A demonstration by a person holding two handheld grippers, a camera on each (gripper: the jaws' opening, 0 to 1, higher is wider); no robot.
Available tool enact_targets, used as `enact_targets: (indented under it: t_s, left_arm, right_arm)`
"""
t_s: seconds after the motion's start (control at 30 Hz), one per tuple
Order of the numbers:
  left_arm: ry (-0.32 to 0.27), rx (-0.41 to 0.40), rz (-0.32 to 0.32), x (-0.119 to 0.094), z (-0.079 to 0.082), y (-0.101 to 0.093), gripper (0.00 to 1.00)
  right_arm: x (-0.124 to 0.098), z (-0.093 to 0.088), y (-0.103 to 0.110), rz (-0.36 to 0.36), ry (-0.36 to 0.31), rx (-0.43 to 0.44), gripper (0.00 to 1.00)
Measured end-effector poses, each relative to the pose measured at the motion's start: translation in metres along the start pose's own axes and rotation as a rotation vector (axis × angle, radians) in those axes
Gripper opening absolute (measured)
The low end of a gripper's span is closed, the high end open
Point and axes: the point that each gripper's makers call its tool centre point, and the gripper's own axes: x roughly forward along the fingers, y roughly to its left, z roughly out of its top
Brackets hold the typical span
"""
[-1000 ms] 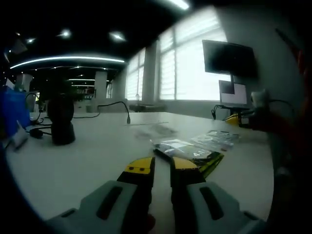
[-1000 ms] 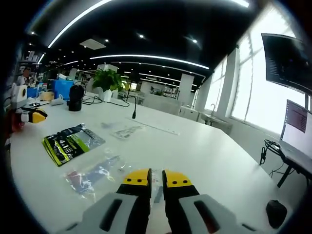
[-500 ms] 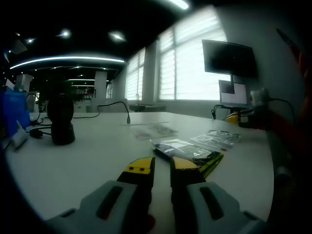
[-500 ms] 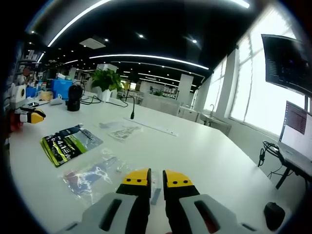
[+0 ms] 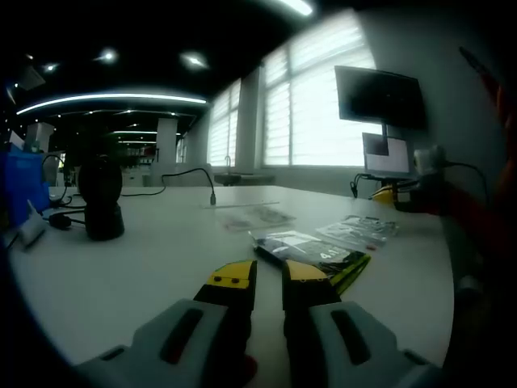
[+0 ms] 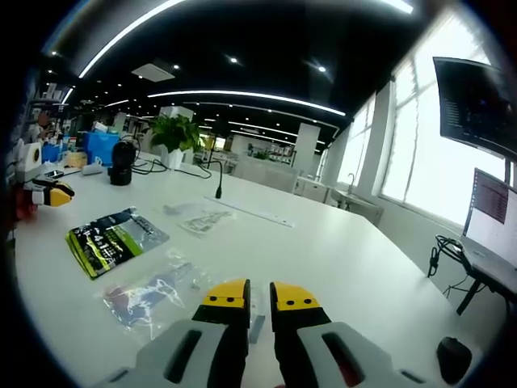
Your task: Clip sheet goods on table flip sheet goods clip sheet goods scan sheet goods put sheet goods back to table
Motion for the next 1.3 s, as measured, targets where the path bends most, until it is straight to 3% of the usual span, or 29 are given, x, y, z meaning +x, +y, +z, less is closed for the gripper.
enact_targets:
  t_s: [0.33, 1.3]
  left_arm:
    - [-0.001, 0.001, 0.000, 0.001, 0.000, 0.003, 0.06]
    - [0.000, 0.003, 0.005, -0.002, 0.000, -0.005, 0.06]
  right_arm:
    - [0.004, -0.005, 0.000, 0.006, 0.008, 0.003, 0.07]
    - [0.003, 0.003, -0.008, -0.009, 0.000, 0.007, 0.07]
